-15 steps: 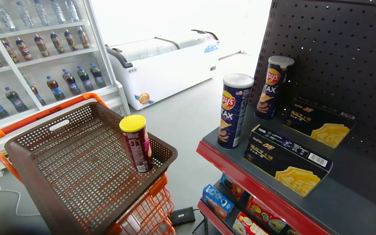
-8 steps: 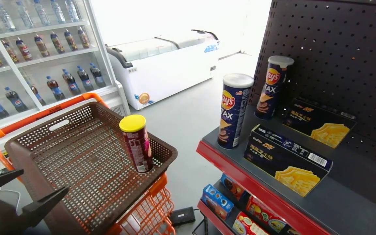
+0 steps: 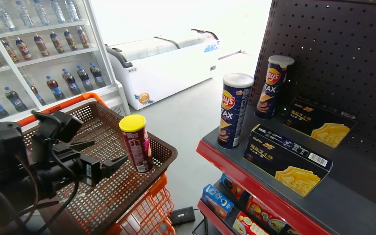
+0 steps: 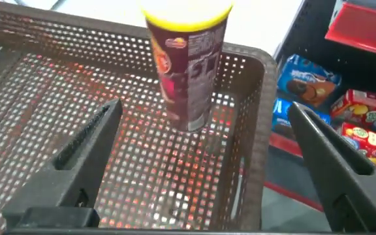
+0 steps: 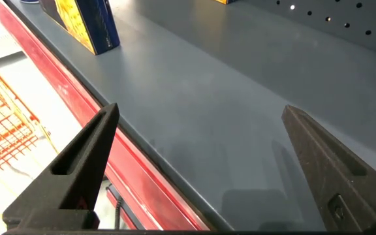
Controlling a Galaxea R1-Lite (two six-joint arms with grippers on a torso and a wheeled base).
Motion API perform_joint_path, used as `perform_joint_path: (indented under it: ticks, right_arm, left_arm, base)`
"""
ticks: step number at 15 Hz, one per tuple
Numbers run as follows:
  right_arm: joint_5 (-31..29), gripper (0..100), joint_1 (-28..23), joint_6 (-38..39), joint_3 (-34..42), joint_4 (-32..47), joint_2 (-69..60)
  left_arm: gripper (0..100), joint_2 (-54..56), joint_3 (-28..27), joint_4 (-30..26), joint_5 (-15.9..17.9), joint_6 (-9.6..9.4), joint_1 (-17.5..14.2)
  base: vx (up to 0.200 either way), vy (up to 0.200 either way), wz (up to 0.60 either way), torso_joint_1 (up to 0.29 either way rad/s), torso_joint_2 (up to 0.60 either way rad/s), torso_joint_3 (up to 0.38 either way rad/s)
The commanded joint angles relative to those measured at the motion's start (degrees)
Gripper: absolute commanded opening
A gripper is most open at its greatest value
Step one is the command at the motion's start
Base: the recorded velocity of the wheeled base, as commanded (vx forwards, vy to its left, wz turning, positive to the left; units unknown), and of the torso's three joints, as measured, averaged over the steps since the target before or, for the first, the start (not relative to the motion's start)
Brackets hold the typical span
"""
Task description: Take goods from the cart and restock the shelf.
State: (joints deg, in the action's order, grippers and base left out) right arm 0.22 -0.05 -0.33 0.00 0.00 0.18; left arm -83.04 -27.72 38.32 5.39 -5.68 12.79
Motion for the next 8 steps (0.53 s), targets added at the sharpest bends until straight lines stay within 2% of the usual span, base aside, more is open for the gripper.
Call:
perform_joint_path:
  ticks: [1, 8]
  right_arm:
    - [0.04, 100, -0.04, -0.02, 0.0, 0.0, 0.08]
    - [0.04, 100, 0.05, -0.02, 0.0, 0.0, 0.08]
  left_arm:
    - [100, -9.15, -3.22, 1.59, -0.38, -0.3, 1.71]
    - [100, -19.88, -6.38, 12.57, -0.91, -0.21, 2.24]
  base:
    - [0.0, 0.0, 0.0, 0.0, 0.0, 0.0]
    - [0.0, 0.0, 0.0, 0.0, 0.0, 0.0]
